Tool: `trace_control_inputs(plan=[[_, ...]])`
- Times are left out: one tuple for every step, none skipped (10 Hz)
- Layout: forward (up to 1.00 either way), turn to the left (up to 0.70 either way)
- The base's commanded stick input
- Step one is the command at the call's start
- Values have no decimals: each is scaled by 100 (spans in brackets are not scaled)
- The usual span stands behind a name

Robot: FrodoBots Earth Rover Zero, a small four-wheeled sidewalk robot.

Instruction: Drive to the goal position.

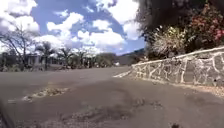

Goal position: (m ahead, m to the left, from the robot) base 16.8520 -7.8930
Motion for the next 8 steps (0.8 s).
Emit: trace_control_inputs(plan=[[50, 0], [50, 0], [50, 0], [50, 0], [50, 0], [50, 0], [50, 0], [50, 0]])
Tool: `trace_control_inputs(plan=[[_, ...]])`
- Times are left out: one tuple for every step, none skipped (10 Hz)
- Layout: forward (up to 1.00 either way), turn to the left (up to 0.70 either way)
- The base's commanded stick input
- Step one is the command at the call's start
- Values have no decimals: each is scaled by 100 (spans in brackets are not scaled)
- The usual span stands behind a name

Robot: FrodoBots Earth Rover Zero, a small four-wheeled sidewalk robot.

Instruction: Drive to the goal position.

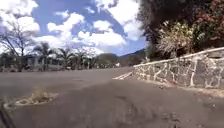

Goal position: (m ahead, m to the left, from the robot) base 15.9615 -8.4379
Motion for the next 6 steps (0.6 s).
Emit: trace_control_inputs(plan=[[50, 0], [50, 0], [50, 0], [50, 0], [50, 0], [50, 0]])
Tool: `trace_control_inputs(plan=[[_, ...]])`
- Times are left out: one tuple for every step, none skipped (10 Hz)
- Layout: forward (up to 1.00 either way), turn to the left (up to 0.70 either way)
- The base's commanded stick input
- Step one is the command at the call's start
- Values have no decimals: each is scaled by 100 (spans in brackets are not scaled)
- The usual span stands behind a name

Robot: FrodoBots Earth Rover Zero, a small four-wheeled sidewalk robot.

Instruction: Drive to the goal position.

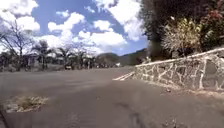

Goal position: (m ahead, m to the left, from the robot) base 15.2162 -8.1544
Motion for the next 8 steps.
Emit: trace_control_inputs(plan=[[50, 0], [50, 0], [50, 0], [50, 0], [50, 0], [50, 0], [50, 0], [50, 0]])
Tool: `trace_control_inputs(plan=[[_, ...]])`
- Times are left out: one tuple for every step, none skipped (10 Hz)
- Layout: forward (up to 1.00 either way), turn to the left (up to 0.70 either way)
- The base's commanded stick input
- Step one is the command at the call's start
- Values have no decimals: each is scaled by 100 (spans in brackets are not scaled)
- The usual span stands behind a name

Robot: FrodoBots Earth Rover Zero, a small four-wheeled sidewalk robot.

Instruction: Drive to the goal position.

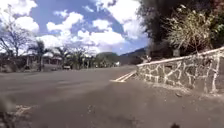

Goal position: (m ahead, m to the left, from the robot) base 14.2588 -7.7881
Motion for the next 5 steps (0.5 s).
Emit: trace_control_inputs(plan=[[50, 0], [50, 0], [50, 0], [50, 0], [50, 0]])
